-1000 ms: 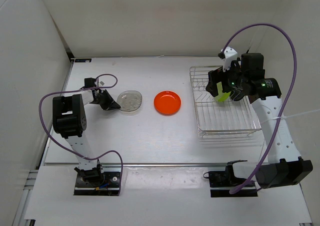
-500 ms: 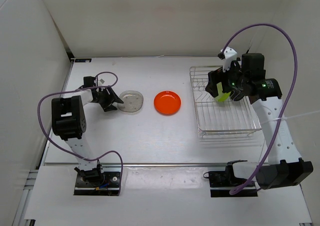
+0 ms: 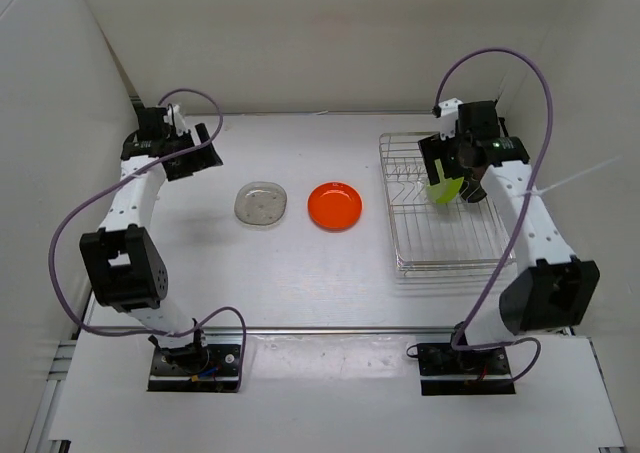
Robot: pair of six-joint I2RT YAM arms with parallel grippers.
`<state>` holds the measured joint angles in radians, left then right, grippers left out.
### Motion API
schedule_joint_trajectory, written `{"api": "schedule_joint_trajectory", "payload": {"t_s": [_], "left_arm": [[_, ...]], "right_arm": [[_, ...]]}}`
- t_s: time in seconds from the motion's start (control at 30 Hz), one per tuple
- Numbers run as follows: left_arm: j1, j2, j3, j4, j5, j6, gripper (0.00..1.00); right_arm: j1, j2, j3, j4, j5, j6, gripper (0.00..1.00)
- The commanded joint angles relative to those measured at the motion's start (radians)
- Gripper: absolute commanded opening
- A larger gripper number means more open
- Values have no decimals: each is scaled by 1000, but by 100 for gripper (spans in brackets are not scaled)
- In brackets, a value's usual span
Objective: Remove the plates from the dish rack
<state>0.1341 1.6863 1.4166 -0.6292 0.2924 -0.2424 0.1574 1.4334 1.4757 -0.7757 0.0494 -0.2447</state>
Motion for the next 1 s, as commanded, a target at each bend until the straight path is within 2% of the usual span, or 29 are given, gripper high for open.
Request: {"api": "schedule_joint_trajectory", "payload": {"t_s": [0.0, 0.03, 0.07, 0.13, 0.23, 0.37, 0.5, 0.53, 0.7, 0.83, 0.9, 0.97], "left_arm": [[-65, -143, 73, -104, -162, 127, 99], [-77, -155, 85, -116, -179, 138, 99], [-99, -166, 96, -128, -193, 138, 99], [-117, -194, 123, -161, -211, 166, 99], [-154, -227, 134, -179, -226, 175, 99], [-206, -254, 134, -188, -260, 184, 99], [-251, -296, 93, -167, -315, 193, 99], [-263, -297, 93, -167, -325, 193, 99], [-263, -306, 82, -167, -334, 193, 99], [-263, -326, 62, -158, -343, 193, 99], [-263, -326, 53, -158, -343, 202, 99], [-263, -335, 53, -148, -352, 203, 99]], "right_arm": [[-4, 82, 34, 58, 167, -37, 89], [-4, 103, 58, 58, 181, -47, 86], [-4, 122, 58, 67, 196, -47, 77], [-4, 168, 81, 78, 233, -68, 73], [-4, 219, 90, 119, 259, -80, 71], [-4, 280, 100, 145, 279, -102, 61], [-4, 311, 121, 156, 279, -111, 58], [-4, 324, 133, 156, 279, -111, 53], [-4, 377, 169, 156, 288, -129, 50], [5, 413, 179, 156, 299, -130, 39], [5, 424, 179, 156, 299, -119, 39], [5, 433, 179, 156, 310, -119, 32]]}}
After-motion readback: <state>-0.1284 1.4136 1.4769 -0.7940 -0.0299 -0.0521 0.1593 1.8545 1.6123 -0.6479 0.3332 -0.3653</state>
